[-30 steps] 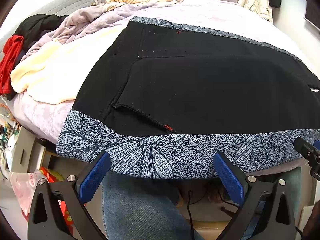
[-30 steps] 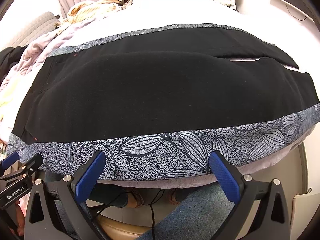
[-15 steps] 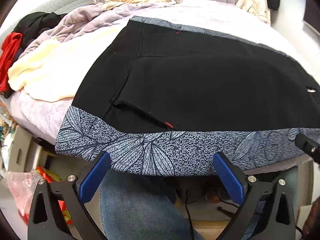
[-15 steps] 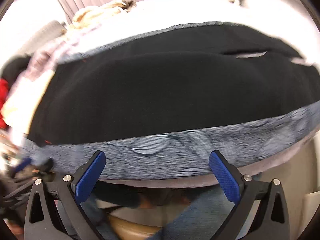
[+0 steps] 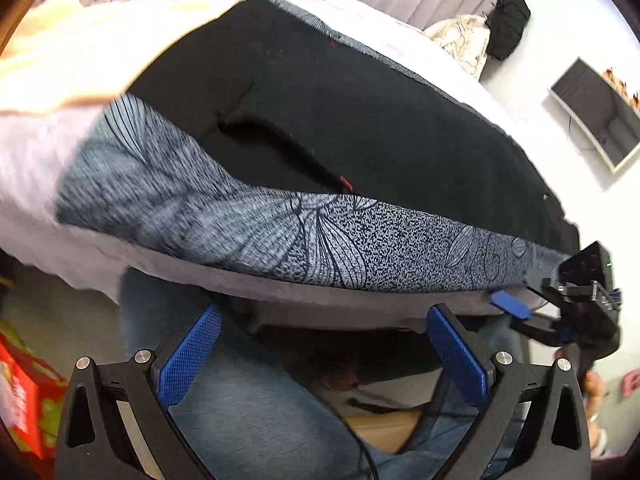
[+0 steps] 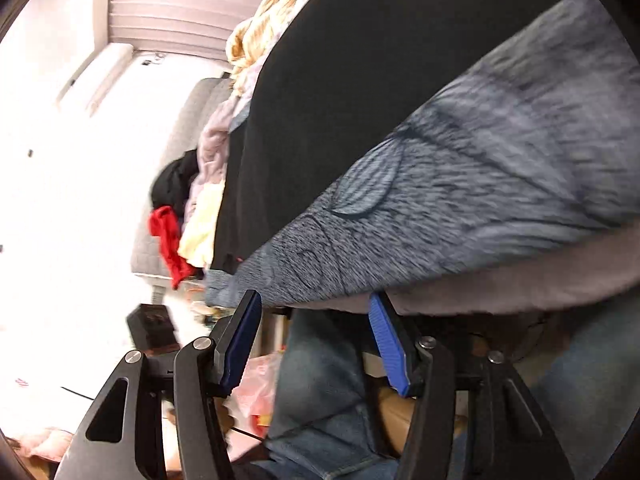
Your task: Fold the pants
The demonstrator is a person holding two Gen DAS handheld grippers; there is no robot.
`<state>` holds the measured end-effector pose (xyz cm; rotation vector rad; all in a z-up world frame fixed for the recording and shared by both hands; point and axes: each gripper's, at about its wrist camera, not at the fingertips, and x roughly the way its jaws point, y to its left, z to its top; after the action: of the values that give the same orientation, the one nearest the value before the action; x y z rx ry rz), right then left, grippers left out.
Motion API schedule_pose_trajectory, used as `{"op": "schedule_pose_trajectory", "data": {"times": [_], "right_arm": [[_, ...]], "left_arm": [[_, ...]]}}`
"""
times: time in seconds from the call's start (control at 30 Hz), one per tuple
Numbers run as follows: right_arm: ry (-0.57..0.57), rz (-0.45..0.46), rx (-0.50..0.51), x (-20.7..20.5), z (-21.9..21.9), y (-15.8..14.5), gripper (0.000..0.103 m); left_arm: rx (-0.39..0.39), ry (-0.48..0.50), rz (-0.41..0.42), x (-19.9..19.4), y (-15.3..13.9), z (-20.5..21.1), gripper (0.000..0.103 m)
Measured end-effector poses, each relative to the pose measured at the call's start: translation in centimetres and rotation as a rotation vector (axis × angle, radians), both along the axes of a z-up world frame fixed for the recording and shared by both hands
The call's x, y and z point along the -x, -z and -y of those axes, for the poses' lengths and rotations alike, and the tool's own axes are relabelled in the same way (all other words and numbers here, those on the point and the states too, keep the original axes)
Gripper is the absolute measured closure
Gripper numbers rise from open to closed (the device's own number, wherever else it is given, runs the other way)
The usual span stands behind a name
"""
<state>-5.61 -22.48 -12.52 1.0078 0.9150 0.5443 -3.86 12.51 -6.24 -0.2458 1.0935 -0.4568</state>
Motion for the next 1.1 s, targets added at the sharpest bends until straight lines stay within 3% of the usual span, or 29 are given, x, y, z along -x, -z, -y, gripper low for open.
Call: {"op": "schedule_pose_trajectory", "data": {"times": [0.17,0.23,0.33,0.43,0.53,0.6,0.63,0.67,0.7,0.73,0.77,0.87,0.93,1.1], "right_arm": [[-0.009,0.028,-0.053,-2.4,-1.1,0.3,0.043],[-0.004,0.117,-0.054,-2.2,-1.0,-2.9,0.043],[-0.018,0.187,-0.038,-1.7,-0.8,-5.1,0.043],[-0.008,0.141,0.062,-1.5,-0.2,-4.7,0.043],[0.091,0.041,0.029,-0.7,2.6,-1.8,0.042],[0.16,0.03,-0.058,0.3,5.3,-1.0,0.043],[0.193,0.028,-0.106,0.8,6.3,-0.5,0.045],[0.213,0.027,-0.139,0.9,6.8,-0.4,0.058],[0.239,0.026,-0.184,1.1,7.4,0.0,0.088],[0.265,0.025,-0.205,1.3,7.8,0.2,0.096],[0.279,0.033,-0.194,1.5,8.0,-0.3,0.095],[0.262,0.115,-0.051,1.4,7.4,-4.0,0.095],[0.227,0.199,0.069,0.5,7.2,-8.4,0.095],[0.153,0.305,0.201,-4.3,7.9,-16.0,0.096]], "left_arm": [[0.084,-0.076,0.014,-1.8,0.6,0.0,0.0],[0.099,-0.108,0.051,-2.4,-0.2,-0.4,0.0],[0.092,-0.117,0.123,-3.0,-1.8,-0.6,0.0],[0.078,-0.114,0.117,-4.1,-1.7,-0.6,0.0],[0.072,-0.132,0.078,-4.7,-0.6,-0.3,0.001],[0.075,-0.133,0.074,-4.4,-0.7,-0.5,0.01],[0.062,-0.129,0.069,-4.5,-0.7,-0.2,0.02],[0.048,-0.125,0.065,-4.7,-0.7,-0.2,0.031],[0.038,-0.122,0.064,-4.8,-0.9,-0.3,0.04],[0.04,-0.111,0.062,-5.3,-1.1,-0.1,0.055],[0.04,-0.111,0.057,-5.6,-1.7,-0.2,0.062],[0.043,-0.131,0.076,-6.1,-3.7,-0.8,0.064],[0.037,-0.138,0.111,-6.7,-5.5,-0.9,0.064],[0.027,-0.137,0.228,-11.5,-9.9,0.2,0.064]]}}
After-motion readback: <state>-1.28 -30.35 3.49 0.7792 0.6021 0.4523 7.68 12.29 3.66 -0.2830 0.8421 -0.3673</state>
